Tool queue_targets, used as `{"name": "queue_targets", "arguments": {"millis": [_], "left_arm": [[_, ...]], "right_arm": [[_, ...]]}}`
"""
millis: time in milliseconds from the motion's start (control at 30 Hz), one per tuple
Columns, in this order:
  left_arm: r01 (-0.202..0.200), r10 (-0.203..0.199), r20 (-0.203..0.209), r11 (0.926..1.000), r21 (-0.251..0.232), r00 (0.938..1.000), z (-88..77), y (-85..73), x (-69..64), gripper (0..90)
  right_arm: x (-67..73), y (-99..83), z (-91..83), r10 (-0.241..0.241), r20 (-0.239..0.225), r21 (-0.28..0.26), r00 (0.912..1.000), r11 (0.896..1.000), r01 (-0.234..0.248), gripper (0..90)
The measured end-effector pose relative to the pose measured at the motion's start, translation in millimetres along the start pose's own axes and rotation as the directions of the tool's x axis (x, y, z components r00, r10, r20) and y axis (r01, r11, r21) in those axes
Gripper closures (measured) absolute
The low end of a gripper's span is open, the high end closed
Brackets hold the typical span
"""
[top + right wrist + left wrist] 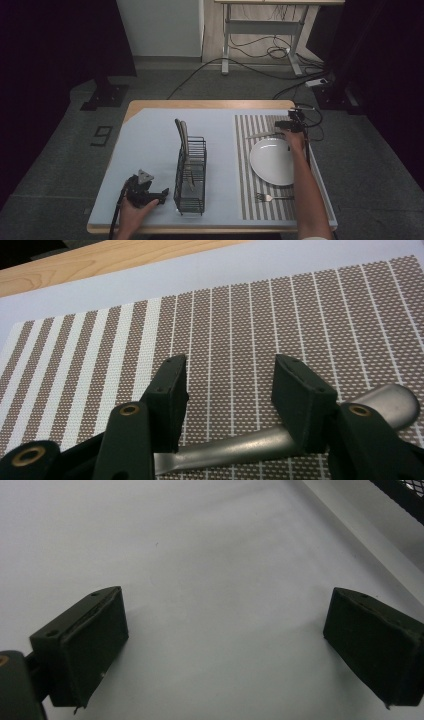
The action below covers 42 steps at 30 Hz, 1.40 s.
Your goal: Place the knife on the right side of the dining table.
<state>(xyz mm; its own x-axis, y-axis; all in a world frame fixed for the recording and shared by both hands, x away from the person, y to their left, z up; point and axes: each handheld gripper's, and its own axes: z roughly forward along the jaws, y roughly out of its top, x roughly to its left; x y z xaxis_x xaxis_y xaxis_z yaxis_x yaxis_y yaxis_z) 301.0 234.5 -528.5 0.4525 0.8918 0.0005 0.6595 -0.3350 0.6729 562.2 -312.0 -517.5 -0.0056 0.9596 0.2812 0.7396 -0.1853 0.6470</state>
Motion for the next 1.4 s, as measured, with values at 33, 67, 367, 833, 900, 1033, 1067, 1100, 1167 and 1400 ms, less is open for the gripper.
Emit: {"name": "queue_targets", "arguments": {"millis": [33, 67, 367, 833, 900, 1033, 1067, 1100, 1167, 1400], "left_arm": [[-0.001, 0.001, 0.000, 1.0000, 0.001, 1.0000, -0.1, 0.0, 0.1, 3.7], [-0.001, 0.001, 0.000, 1.0000, 0.001, 1.0000, -0.1, 0.0, 0.1, 3.7], [-0.001, 0.001, 0.000, 1.0000, 0.001, 1.0000, -0.1, 0.0, 0.1, 3.6], [-0.001, 0.001, 0.000, 1.0000, 0.001, 1.0000, -0.1, 0.0, 0.1, 3.6], [-0.001, 0.001, 0.000, 1.0000, 0.001, 1.0000, 0.0, 0.0, 0.1, 3.6], [0.001, -0.001, 0.000, 1.0000, 0.000, 1.0000, 0.0, 0.1, 0.0, 3.6], [0.001, -0.001, 0.000, 1.0000, 0.000, 1.0000, 0.0, 0.1, 0.0, 3.6], [0.000, 0.000, 0.000, 1.0000, 0.000, 1.0000, 0.0, 0.0, -0.1, 3.6], [-0.001, 0.001, 0.000, 1.0000, 0.000, 1.0000, -0.1, -0.1, 0.0, 3.7], [-0.001, 0.001, 0.000, 1.0000, 0.000, 1.0000, 0.0, -0.1, 0.0, 3.7]], "right_arm": [[-0.1, -0.1, -0.3, 0.002, 0.002, 0.001, 1.0000, 1.000, -0.002, 47.9], [-0.1, -0.1, -0.3, 0.002, 0.002, 0.001, 1.0000, 1.000, -0.002, 47.9], [-3.3, -1.9, -3.9, 0.022, 0.003, 0.007, 0.9998, 1.000, -0.022, 48.1], [-5.7, -6.0, -7.3, 0.046, -0.009, -0.004, 0.9989, 0.999, -0.046, 47.8], [-5.6, -6.2, -7.3, 0.049, -0.015, -0.007, 0.9987, 0.999, -0.049, 46.2], [-6.3, -7.1, -8.3, 0.060, -0.021, -0.009, 0.9980, 0.998, -0.060, 44.4], [-6.7, -7.3, -9.1, 0.066, -0.025, -0.008, 0.9975, 0.998, -0.066, 44.1], [-7.8, -7.9, -12.0, 0.070, -0.029, -0.018, 0.9972, 0.997, -0.070, 42.8], [-8.2, -7.8, -13.2, 0.070, -0.032, -0.023, 0.9970, 0.997, -0.071, 42.4], [0.2, -7.7, -29.7, 0.039, -0.082, -0.062, 0.9958, 0.997, -0.045, 40.7]]}}
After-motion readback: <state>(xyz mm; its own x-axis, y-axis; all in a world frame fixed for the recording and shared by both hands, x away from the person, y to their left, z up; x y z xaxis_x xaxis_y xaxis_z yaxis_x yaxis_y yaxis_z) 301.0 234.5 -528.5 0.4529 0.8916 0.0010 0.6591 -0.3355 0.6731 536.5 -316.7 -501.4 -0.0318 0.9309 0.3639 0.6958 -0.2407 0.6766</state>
